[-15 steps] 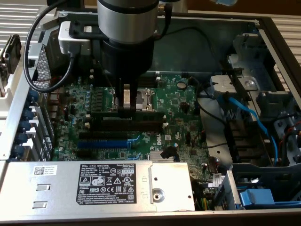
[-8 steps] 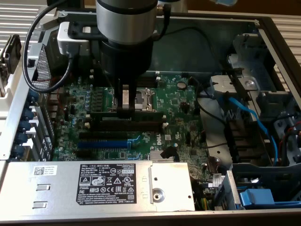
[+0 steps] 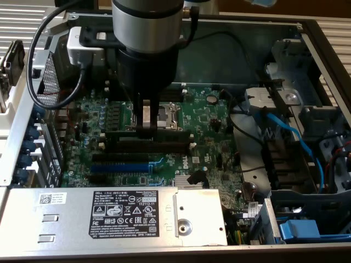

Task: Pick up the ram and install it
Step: 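Insert the ram into the slot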

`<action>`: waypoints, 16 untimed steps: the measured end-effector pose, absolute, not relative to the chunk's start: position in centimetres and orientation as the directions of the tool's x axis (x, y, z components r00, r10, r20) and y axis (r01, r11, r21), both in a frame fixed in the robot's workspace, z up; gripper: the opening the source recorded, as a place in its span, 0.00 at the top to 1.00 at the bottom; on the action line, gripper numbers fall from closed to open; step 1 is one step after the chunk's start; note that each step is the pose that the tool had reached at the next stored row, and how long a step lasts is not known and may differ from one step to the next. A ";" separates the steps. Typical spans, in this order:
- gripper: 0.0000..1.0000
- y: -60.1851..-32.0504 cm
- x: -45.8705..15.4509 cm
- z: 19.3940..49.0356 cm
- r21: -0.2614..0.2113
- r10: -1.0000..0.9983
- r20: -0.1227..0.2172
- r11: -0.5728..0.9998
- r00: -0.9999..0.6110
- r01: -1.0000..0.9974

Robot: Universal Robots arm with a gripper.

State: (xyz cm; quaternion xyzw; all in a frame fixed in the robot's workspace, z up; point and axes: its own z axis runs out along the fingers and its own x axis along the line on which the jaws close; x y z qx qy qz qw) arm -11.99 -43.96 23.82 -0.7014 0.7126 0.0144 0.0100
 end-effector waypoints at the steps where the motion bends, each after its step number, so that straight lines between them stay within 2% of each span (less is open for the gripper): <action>1: 0.88 -44.0 -12.0 23.8 0.007 -0.999 -0.034 0.016 -0.016 -1.000; 16: 0.88 -44.0 -12.0 23.6 0.007 -0.999 -0.034 0.016 -0.016 -1.000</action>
